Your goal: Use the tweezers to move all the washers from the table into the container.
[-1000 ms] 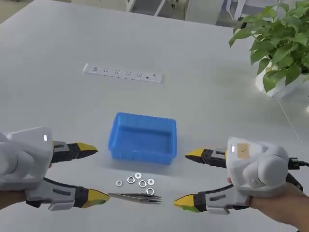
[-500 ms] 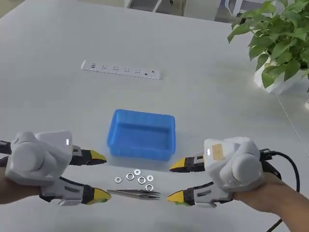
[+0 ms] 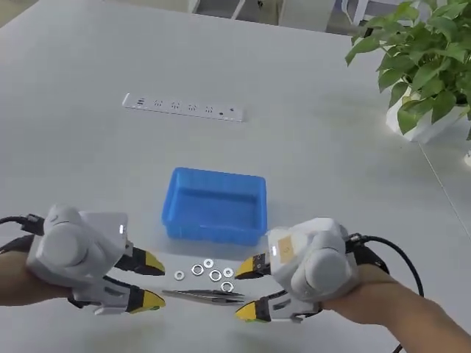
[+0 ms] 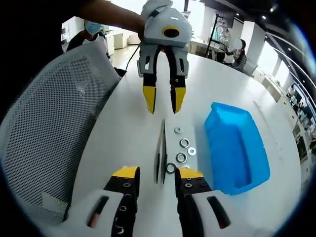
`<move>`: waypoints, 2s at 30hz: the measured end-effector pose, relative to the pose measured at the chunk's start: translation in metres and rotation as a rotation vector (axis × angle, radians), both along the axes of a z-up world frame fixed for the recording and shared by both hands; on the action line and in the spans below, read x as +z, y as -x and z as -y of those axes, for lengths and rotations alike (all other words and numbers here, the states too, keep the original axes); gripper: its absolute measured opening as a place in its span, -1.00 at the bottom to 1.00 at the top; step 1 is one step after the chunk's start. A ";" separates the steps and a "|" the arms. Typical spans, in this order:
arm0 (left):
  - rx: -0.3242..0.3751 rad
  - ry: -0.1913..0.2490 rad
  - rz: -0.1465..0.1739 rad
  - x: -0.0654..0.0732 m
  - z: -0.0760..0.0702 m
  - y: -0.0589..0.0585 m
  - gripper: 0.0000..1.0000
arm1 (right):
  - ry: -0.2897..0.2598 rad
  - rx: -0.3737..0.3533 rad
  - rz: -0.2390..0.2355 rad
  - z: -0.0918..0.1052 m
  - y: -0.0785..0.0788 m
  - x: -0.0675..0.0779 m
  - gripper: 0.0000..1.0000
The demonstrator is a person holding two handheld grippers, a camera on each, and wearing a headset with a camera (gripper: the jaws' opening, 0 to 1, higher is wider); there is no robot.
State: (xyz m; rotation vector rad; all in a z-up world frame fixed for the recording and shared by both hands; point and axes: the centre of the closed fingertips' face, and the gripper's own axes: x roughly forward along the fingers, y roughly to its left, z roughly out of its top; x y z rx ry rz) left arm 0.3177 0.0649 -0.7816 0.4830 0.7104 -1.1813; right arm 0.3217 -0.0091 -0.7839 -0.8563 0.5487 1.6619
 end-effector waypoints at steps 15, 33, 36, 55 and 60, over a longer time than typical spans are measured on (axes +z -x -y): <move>-0.061 -0.027 -0.023 -0.009 0.006 0.002 -0.69 | 0.020 0.022 -0.010 -0.015 0.003 -0.015 -0.59; -0.096 -0.057 -0.021 -0.021 0.005 -0.002 -0.76 | 0.026 0.014 0.023 -0.022 -0.009 -0.015 -0.66; -0.108 -0.067 -0.025 -0.024 0.006 -0.001 -0.76 | 0.039 0.024 0.013 -0.022 -0.006 -0.018 -0.67; -0.127 -0.061 -0.011 -0.020 0.008 -0.001 -0.89 | 0.070 0.001 0.001 -0.021 -0.007 -0.025 -0.75; -0.134 -0.048 -0.003 -0.006 0.009 0.002 -0.89 | 0.069 -0.010 -0.007 -0.021 -0.006 -0.024 -0.75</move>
